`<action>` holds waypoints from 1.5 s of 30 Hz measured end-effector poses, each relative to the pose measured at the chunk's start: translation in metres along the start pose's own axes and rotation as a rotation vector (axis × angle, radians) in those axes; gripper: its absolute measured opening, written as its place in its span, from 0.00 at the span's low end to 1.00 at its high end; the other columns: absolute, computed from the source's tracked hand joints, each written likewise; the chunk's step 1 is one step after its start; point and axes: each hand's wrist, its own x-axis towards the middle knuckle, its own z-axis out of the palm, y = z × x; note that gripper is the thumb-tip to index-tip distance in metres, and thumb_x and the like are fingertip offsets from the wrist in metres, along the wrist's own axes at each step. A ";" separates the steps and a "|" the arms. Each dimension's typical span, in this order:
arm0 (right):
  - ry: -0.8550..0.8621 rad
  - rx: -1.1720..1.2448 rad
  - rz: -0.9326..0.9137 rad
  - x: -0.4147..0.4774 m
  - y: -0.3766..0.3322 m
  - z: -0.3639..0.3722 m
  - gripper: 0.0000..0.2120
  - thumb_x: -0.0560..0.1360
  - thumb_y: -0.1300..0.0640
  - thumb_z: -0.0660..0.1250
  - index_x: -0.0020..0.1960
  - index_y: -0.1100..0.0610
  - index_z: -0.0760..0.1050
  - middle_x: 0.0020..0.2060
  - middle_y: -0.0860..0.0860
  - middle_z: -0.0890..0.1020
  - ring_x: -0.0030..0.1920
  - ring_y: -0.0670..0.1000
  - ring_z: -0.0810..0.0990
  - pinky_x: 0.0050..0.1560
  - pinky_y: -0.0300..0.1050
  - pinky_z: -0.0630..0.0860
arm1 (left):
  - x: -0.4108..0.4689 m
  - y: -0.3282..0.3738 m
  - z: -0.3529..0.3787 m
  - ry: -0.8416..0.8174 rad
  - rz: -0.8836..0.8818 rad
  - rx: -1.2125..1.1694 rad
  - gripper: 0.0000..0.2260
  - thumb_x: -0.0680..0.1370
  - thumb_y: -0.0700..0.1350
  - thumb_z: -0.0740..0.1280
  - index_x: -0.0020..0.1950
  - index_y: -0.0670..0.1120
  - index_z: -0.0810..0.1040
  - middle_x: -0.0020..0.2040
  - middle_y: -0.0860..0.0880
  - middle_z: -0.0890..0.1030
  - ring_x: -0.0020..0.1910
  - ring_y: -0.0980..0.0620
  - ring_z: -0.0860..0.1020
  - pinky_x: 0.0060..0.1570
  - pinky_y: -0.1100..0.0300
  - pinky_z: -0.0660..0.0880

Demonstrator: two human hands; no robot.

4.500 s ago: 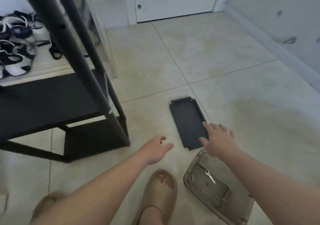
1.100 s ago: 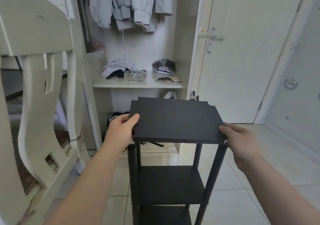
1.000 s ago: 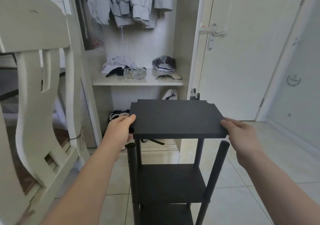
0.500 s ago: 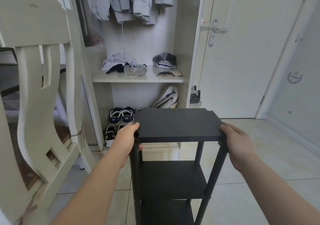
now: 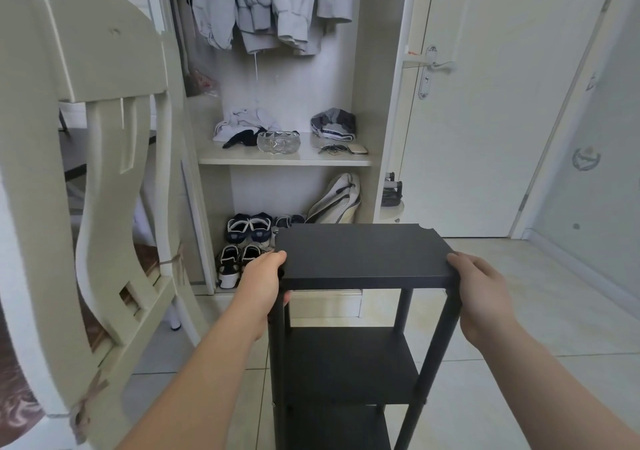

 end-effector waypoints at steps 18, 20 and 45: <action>-0.022 0.041 0.076 -0.003 -0.002 -0.014 0.07 0.79 0.56 0.66 0.51 0.59 0.76 0.42 0.55 0.78 0.42 0.56 0.74 0.48 0.55 0.74 | -0.010 0.003 -0.005 0.002 -0.065 -0.179 0.08 0.79 0.47 0.68 0.55 0.45 0.78 0.45 0.45 0.82 0.41 0.46 0.80 0.40 0.53 0.79; -0.028 0.069 0.087 -0.002 -0.002 -0.016 0.06 0.79 0.57 0.66 0.51 0.59 0.76 0.41 0.54 0.78 0.43 0.57 0.74 0.48 0.54 0.73 | -0.010 0.004 -0.004 0.010 -0.060 -0.173 0.07 0.79 0.47 0.68 0.54 0.45 0.78 0.45 0.45 0.82 0.42 0.46 0.80 0.42 0.52 0.78; -0.015 -0.175 0.077 -0.003 -0.003 -0.015 0.06 0.79 0.54 0.67 0.47 0.57 0.76 0.45 0.55 0.78 0.47 0.58 0.75 0.61 0.62 0.76 | -0.005 -0.004 -0.002 0.090 -0.144 -0.094 0.08 0.80 0.51 0.68 0.49 0.46 0.78 0.38 0.46 0.79 0.35 0.49 0.75 0.41 0.54 0.73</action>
